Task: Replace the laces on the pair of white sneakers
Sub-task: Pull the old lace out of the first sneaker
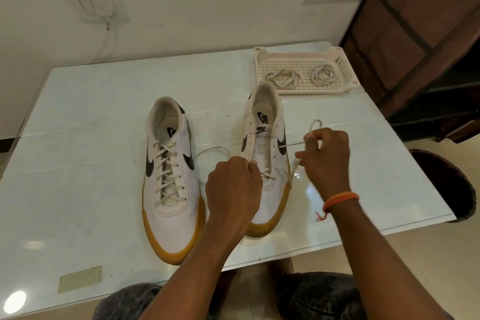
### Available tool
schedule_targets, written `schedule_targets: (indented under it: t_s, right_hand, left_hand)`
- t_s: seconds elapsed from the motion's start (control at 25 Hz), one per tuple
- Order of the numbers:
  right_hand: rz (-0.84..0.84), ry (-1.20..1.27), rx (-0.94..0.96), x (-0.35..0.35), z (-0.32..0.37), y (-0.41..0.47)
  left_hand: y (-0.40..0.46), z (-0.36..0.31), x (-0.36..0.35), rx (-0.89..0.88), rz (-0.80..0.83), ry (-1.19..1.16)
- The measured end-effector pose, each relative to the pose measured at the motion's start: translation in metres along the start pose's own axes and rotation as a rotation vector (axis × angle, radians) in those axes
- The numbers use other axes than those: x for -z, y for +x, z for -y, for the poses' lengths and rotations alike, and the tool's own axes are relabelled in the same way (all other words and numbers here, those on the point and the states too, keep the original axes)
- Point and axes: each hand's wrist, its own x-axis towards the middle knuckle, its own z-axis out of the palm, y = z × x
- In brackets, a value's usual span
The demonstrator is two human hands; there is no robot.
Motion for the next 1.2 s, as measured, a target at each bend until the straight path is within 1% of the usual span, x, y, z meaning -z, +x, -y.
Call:
schedule_targets:
  t_s: [0.12,0.16,0.24,0.28,0.32,0.4,0.48,0.56,0.6,0.68,0.72,0.76,0.84,0.92,0.96,1.04,1.12,1.16,1.2]
  right_hand:
    - [0.009,-0.063,-0.084,0.022,-0.018,0.014]
    - [-0.005,-0.078,-0.101,0.028,-0.019,0.016]
    - [-0.047,-0.106,-0.144,0.032,-0.022,0.02]
    - [-0.052,-0.138,-0.159,0.032,-0.021,0.019]
    - [-0.055,-0.181,-0.147,0.03,-0.019,0.017]
    - [-0.077,-0.26,-0.028,0.025,-0.008,0.008]
    - [-0.056,-0.212,0.141,0.017,0.006,-0.001]
    - [0.065,-0.118,0.279,0.005,0.015,-0.01]
    - [0.138,-0.128,0.348,-0.001,0.017,-0.015]
    - [0.25,-0.319,0.497,-0.01,0.014,-0.023]
    - [0.277,-0.402,0.55,-0.012,0.011,-0.025]
    - [0.28,-0.442,0.566,-0.012,0.009,-0.024]
    - [0.26,-0.429,0.555,-0.009,0.008,-0.021]
    - [0.266,-0.42,0.562,-0.006,0.009,-0.019]
    - [0.284,-0.419,0.556,-0.005,0.01,-0.018]
    - [0.306,-0.395,0.526,-0.002,0.011,-0.017]
    - [0.301,-0.349,0.475,0.002,0.009,-0.013]
    - [0.3,-0.31,0.448,0.003,0.007,-0.011]
    - [0.316,-0.275,0.423,0.004,0.007,-0.01]
  left_hand:
    - [0.005,0.006,0.002,-0.005,0.038,-0.115]
    - [0.007,0.009,0.005,-0.016,0.023,-0.145]
    - [0.01,0.01,0.013,-0.049,-0.097,-0.152]
    - [0.01,0.009,0.018,-0.083,-0.167,-0.135]
    - [0.011,0.008,0.02,-0.142,-0.195,-0.118]
    - [0.009,0.002,0.018,-0.275,-0.135,-0.07]
    - [0.005,-0.002,0.012,-0.332,-0.08,-0.037]
    - [0.003,-0.004,0.007,-0.388,-0.092,0.001]
    - [0.003,-0.004,0.005,-0.393,-0.076,0.02]
    - [0.003,-0.005,0.001,-0.355,-0.007,0.045]
    - [0.003,-0.005,-0.001,-0.338,0.01,0.051]
    - [0.004,-0.004,-0.002,-0.326,0.029,0.047]
    - [0.006,-0.005,-0.003,-0.291,0.094,-0.038]
    - [0.009,-0.005,-0.002,-0.249,0.152,-0.196]
    - [0.012,-0.004,-0.001,-0.192,0.169,-0.299]
    - [0.019,0.002,0.007,0.021,0.221,-0.576]
    - [0.024,0.007,0.021,0.234,0.356,-0.927]
    - [0.026,0.009,0.026,0.28,0.413,-1.004]
    - [0.027,0.01,0.029,0.266,0.429,-0.953]
